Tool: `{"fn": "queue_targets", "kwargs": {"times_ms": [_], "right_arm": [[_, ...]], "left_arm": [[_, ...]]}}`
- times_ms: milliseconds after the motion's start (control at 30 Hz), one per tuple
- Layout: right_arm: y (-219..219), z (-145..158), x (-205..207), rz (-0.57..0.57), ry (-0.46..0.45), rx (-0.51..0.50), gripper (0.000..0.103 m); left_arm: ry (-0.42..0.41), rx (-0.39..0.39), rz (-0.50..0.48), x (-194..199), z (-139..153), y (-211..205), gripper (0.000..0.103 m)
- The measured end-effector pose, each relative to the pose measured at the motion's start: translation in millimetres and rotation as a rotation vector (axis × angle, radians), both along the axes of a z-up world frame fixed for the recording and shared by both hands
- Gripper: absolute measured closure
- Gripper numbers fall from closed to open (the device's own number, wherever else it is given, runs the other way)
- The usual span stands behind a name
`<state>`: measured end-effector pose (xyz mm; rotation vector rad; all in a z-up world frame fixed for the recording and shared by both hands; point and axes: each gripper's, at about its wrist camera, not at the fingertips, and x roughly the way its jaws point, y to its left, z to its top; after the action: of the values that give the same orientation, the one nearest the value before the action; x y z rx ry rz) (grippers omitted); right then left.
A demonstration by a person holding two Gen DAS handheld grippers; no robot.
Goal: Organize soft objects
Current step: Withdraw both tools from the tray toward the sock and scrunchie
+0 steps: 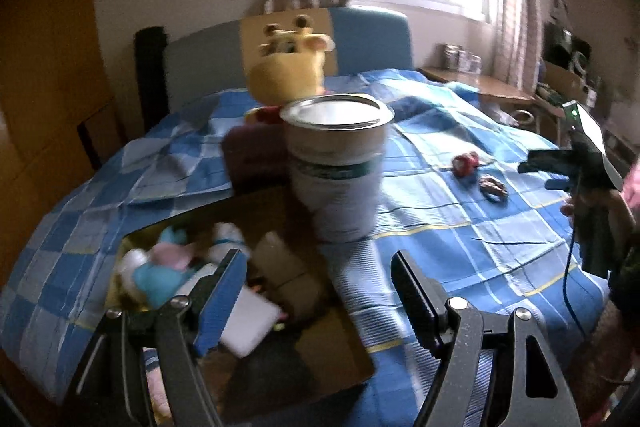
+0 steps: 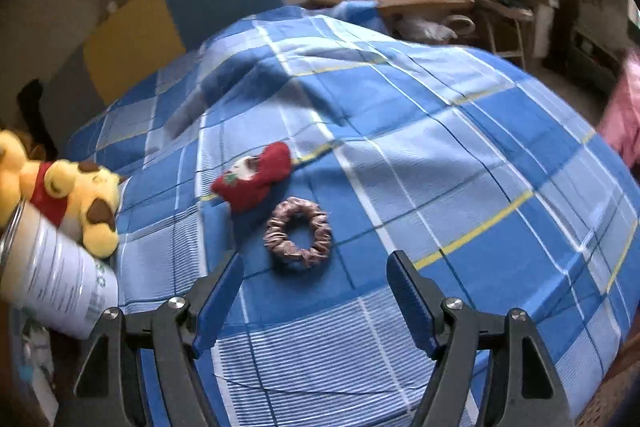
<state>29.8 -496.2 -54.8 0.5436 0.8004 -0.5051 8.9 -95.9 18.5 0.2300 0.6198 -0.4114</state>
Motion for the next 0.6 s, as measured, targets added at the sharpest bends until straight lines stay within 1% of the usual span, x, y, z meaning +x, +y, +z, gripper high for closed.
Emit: {"fn": "queue_targets", "kwargs": {"times_ms": [67, 300, 600], "right_arm": [[-4.7, -0.9, -3.6, -0.018, -0.014, 0.039, 0.028], [-6.8, -4.7, -6.8, -0.041, -0.017, 0.078, 0.028], [-18.2, -3.4, -15.7, -0.088, -0.057, 0.129, 0.028]], "left_arm": [[0.001, 0.010, -0.028, 0.6, -0.8, -13.4, 0.028], [0.016, 0.040, -0.104, 5.0, -9.3, -54.8, 0.028], [0.028, 0.079, -0.187, 8.8, -20.3, -101.0, 0.028]]}}
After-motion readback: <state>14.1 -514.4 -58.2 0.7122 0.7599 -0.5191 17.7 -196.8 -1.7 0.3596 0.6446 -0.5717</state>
